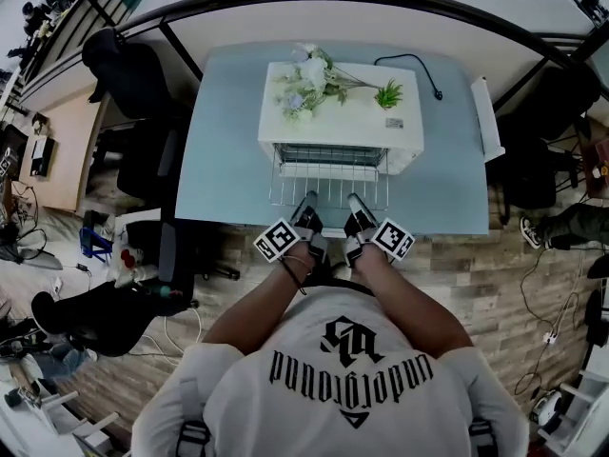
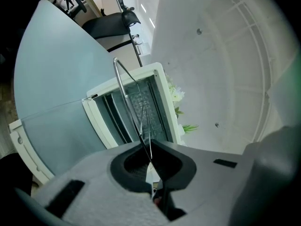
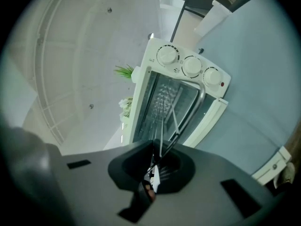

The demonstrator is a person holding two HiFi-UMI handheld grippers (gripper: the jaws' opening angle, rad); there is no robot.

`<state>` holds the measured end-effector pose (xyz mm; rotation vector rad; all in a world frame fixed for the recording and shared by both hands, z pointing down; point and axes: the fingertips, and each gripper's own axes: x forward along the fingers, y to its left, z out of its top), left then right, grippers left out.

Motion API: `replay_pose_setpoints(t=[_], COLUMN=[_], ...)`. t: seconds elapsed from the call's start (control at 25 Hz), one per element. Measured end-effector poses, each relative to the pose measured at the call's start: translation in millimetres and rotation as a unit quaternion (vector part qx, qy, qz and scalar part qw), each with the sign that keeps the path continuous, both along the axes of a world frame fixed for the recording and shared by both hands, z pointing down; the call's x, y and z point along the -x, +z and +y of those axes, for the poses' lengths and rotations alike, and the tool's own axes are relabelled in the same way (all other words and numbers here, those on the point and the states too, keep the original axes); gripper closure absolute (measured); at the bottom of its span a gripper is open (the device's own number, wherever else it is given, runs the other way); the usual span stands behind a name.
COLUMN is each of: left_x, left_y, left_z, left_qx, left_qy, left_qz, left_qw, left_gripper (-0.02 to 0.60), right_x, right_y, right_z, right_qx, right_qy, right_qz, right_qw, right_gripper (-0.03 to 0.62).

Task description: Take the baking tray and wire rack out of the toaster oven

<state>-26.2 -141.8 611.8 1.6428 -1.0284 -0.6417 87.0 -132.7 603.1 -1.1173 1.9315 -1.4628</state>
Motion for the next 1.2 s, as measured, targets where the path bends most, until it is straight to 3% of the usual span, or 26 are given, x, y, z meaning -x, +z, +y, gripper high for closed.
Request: replay_pose_setpoints(t=[0.16, 0.28, 0.48, 0.88, 1.04, 1.2], left_x=[-1, -2, -2, -4, 8, 24], left_y=[-4, -6, -9, -10, -16, -23], left_z=[11, 17, 25, 64, 82, 99], left_qx=[0.001, 0.002, 0.003, 0.005, 0.004, -0.002], left_qy=[0.004, 0.005, 0.010, 0.067, 0.080, 0.088], left_qz=[-0.002, 0.000, 0.001, 0.000, 0.000, -0.002], left_qw=[1.0000, 1.0000, 0.9999, 0.9977, 0.9968, 0.9961], left_gripper=[0.581, 0.581, 0.581, 0.583, 0.583, 0.582], right_x=[-2, -2, -2, -1, 8, 28], right_y=[0, -5, -5, -9, -8, -23], right_z=[14, 17, 27, 63, 90, 102], right_qx=[0.023, 0.007, 0.023, 0.007, 0.045, -0.005], right_qy=[0.002, -0.006, 0.000, 0.019, 0.044, 0.036], right_qz=[-0.004, -0.004, -0.002, 0.002, 0.013, 0.006], right_qw=[1.000, 1.000, 1.000, 1.000, 0.998, 0.999], right_gripper=[0.585, 0.585, 0.583, 0.589, 0.588, 0.588])
